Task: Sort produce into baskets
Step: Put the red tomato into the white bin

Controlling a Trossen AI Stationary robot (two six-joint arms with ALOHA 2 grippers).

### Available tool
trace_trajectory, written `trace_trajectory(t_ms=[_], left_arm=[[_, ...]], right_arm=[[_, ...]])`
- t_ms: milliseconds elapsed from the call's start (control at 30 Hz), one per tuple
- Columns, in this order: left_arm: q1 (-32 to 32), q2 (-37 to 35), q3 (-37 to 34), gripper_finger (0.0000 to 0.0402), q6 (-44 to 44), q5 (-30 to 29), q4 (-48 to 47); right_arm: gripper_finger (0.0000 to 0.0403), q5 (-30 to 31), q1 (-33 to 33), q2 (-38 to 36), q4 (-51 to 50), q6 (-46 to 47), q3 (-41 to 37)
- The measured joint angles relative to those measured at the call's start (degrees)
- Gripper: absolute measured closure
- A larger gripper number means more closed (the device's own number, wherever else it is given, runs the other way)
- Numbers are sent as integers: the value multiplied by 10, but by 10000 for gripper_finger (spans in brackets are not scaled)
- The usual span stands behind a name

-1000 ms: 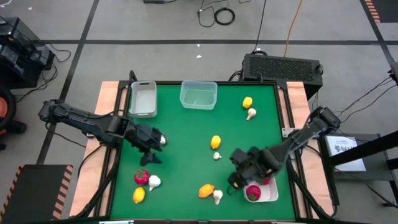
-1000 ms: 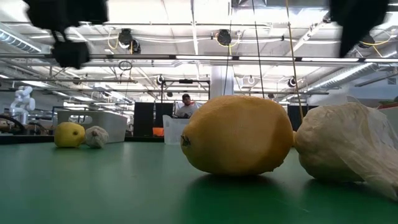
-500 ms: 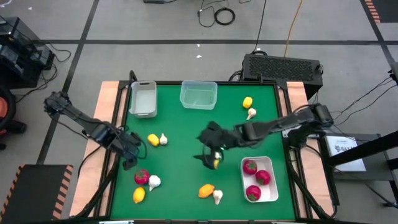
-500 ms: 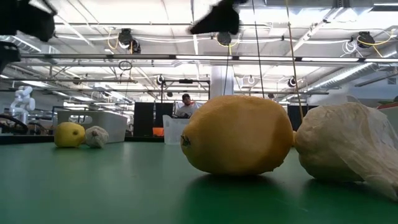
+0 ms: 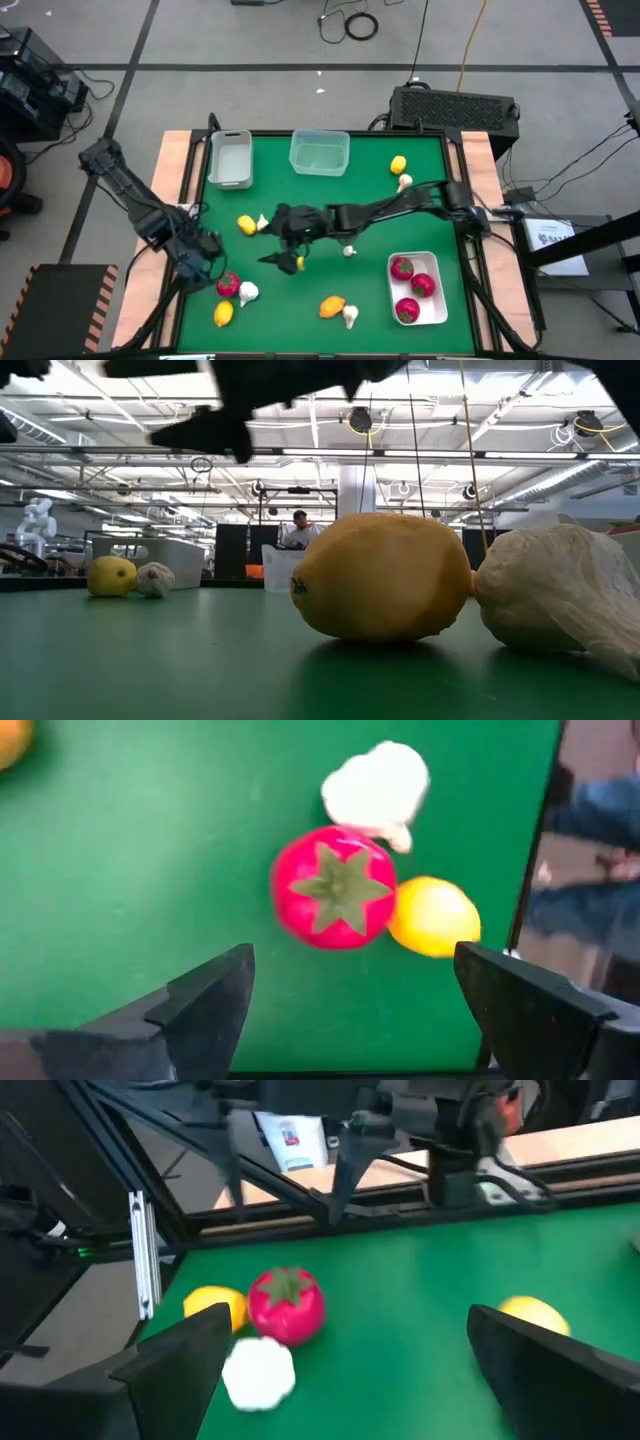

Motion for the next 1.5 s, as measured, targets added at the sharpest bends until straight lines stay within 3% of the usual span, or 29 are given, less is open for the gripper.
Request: trace_trajectory(t_ms=[167, 267, 500, 800, 1133, 1500], left_arm=[[-37, 43, 0, 52, 35, -20, 1], [-49, 74, -1, 52, 86, -48, 52], [-54, 156, -1, 52, 126, -63, 81], [-53, 240, 1, 52, 147, -78, 95], [-52, 253, 0, 52, 147, -126, 138], [-26, 252, -10, 52, 146, -108, 146]], right_arm=[[7, -15, 3, 48, -68, 1, 99], [7, -14, 1, 52, -126, -3, 127], [7, -15, 0, 40, -199, -20, 129], [7, -58, -12, 28, -267, -13, 130], [7, -74, -17, 28, -287, -5, 130], [7, -74, -23, 28, -295, 4, 130]])
